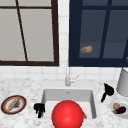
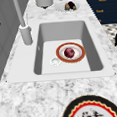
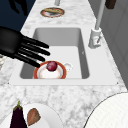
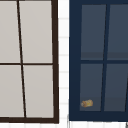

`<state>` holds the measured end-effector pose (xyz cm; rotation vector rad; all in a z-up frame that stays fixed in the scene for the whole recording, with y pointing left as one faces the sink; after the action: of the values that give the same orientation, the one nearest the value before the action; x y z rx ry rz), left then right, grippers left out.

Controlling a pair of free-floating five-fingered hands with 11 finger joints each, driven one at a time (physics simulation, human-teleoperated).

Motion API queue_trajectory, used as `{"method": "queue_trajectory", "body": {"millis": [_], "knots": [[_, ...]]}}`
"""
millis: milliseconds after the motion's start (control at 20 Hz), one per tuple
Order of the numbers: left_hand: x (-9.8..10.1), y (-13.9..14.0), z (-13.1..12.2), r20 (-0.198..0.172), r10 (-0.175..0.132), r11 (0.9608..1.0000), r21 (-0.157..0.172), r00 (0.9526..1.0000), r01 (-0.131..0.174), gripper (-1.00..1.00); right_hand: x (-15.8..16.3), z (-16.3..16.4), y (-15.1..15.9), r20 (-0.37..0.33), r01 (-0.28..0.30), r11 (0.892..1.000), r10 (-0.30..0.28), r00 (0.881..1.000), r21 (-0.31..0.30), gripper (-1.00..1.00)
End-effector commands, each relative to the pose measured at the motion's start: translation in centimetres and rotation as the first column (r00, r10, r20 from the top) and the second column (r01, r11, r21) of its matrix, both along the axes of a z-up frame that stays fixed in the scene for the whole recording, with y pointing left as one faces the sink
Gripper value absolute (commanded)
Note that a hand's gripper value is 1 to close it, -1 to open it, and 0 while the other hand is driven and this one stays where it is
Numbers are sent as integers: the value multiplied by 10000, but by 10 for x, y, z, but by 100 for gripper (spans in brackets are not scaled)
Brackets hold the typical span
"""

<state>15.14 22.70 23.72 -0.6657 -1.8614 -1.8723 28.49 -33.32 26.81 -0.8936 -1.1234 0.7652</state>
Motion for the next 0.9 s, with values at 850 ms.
{"method": "queue_trajectory", "body": {"millis": [850], "knots": [[0, 0, 0, 0, 0, 10000, 0, 10000, 0, 0, -39, 31, -8, -726, 2598, 9426, -2500, 9655, 2096, -100]]}}
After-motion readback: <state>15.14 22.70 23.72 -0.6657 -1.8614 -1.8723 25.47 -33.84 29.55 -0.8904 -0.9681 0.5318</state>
